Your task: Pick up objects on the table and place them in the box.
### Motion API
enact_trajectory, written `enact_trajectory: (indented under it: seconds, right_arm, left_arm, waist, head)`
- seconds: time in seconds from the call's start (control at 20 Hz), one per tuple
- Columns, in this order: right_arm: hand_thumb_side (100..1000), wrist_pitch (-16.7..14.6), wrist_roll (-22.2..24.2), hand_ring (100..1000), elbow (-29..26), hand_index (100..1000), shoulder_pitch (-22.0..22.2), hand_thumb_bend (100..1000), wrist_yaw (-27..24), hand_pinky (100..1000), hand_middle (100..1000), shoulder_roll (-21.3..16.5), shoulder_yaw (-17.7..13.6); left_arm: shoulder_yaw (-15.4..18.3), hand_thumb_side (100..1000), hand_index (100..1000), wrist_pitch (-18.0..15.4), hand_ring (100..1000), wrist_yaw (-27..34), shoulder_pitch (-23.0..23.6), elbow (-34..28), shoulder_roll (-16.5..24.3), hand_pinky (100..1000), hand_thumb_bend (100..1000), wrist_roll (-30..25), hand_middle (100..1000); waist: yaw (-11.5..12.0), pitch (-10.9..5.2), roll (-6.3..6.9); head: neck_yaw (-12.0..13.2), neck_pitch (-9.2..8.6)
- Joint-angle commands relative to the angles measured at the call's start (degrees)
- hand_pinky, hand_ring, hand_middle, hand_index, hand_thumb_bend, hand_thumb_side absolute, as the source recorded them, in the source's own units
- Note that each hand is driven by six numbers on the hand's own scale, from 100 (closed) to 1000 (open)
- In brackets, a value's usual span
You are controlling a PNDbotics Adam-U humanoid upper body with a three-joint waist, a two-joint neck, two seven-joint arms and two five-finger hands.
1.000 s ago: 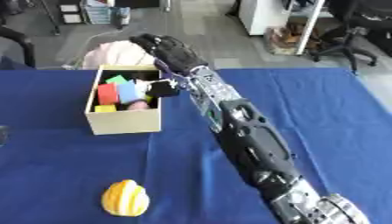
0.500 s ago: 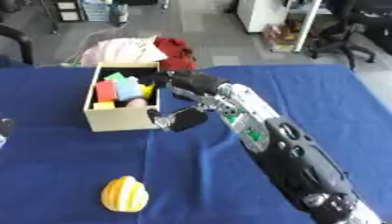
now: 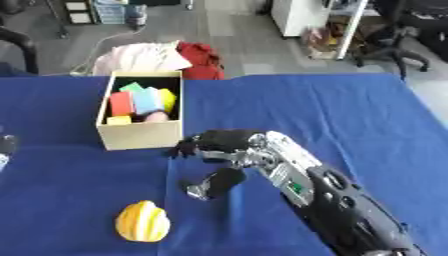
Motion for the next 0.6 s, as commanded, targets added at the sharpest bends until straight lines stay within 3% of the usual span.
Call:
enact_trajectory:
  seconds: [0.05,0.6]
  right_arm:
    - [747,-1.7,1.8,839,0.5,1000,-0.7,100,0.7,899,882,0.8,1.0]
    - [720,-6.7,2.4,896,1.9,1000,-1.8,100,9.5,921,1000,5.4,2.9]
  left_arm:
    - [0.4,449,716,-0.2,687,-0.1,-0.5,-0.6,1.2,874,439,-0.1,681]
    - [0.3,450,717,-0.2,688,-0.1,-0.7,-0.6,1.1,874,438,-0.3,682]
  waist:
    - [0.1,-1.50,0.53]
    - [0.4,-1.44,0.61]
  head:
    - [-0.2,0.24]
    - [-0.5,0.13]
